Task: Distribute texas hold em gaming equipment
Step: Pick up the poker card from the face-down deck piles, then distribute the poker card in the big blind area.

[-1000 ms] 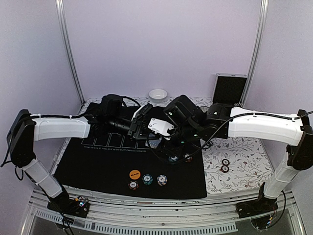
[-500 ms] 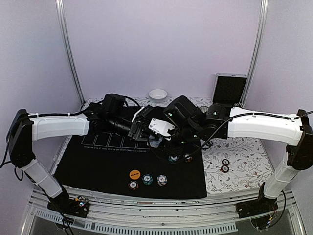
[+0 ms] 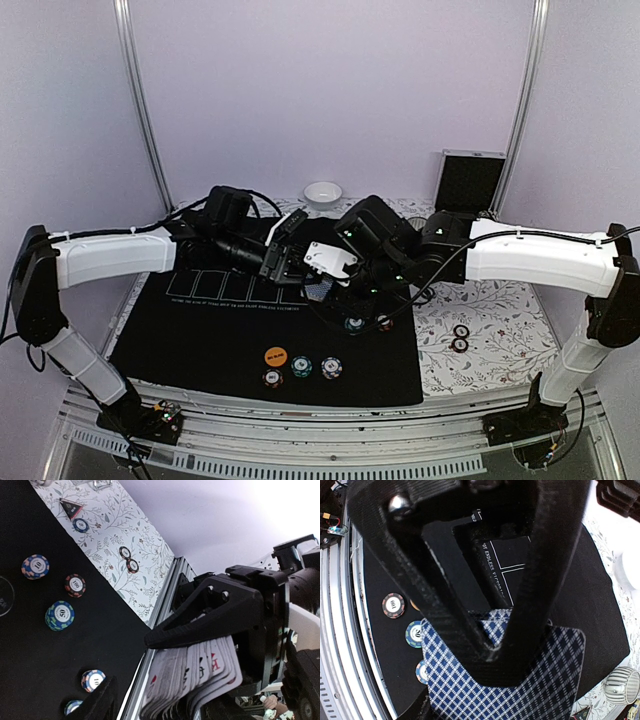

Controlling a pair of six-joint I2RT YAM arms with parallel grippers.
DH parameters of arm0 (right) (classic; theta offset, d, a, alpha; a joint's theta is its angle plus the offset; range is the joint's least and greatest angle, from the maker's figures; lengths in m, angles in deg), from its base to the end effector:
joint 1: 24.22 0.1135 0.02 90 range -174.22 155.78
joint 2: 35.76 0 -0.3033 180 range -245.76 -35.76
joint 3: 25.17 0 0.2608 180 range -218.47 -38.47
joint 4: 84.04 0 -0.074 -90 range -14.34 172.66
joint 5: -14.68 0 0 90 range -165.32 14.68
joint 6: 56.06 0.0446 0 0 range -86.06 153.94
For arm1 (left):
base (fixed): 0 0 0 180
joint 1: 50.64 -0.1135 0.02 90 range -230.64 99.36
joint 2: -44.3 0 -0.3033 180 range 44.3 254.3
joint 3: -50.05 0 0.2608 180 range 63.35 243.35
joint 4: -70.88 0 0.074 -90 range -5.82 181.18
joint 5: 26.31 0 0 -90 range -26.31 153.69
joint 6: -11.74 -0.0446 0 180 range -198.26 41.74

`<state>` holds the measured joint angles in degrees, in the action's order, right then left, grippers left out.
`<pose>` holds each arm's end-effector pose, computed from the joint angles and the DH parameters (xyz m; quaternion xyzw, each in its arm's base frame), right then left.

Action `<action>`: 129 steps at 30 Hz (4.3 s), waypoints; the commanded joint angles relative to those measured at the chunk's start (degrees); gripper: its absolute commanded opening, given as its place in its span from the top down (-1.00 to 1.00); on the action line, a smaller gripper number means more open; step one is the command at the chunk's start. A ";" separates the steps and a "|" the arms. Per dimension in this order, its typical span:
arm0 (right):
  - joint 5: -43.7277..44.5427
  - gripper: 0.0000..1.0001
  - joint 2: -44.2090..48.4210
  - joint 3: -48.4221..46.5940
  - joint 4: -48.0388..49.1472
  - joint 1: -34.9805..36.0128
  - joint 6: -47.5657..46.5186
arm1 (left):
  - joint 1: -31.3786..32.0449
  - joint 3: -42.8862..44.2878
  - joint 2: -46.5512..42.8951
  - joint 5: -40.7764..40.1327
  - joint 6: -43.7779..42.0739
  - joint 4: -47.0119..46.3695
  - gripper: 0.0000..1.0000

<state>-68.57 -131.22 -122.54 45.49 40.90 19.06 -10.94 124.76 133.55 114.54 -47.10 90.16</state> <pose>0.1679 0.3496 0.3354 -0.5842 0.7286 0.1001 0.3432 0.2498 -0.2523 0.2944 0.2609 0.7795 -0.5551 0.1269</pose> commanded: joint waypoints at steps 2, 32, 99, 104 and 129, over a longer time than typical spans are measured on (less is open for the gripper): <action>0.26 0.76 -0.22 -0.68 -0.01 0.00 0.10 | -0.46 3.43 -1.17 -7.41 -4.79 7.74 -0.04; 1.41 0.77 0.45 -0.07 -0.27 0.00 0.11 | -1.65 4.74 -6.07 -7.72 -6.72 11.53 0.19; 1.77 0.92 9.21 7.24 0.43 -3.73 3.48 | -31.49 -10.27 -10.53 -5.90 -2.29 4.11 1.00; 1.61 0.92 9.26 7.51 0.45 -3.86 3.43 | -31.33 -13.78 -12.11 -5.42 -2.96 5.67 1.00; 2.12 0.93 9.72 8.73 0.59 -3.95 3.36 | -31.36 -15.30 -12.10 -6.05 -2.18 4.49 1.00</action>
<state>-67.02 -123.49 -114.17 44.94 37.23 21.99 -42.19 107.88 120.83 108.38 -49.09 95.47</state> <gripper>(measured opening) 0.432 0.006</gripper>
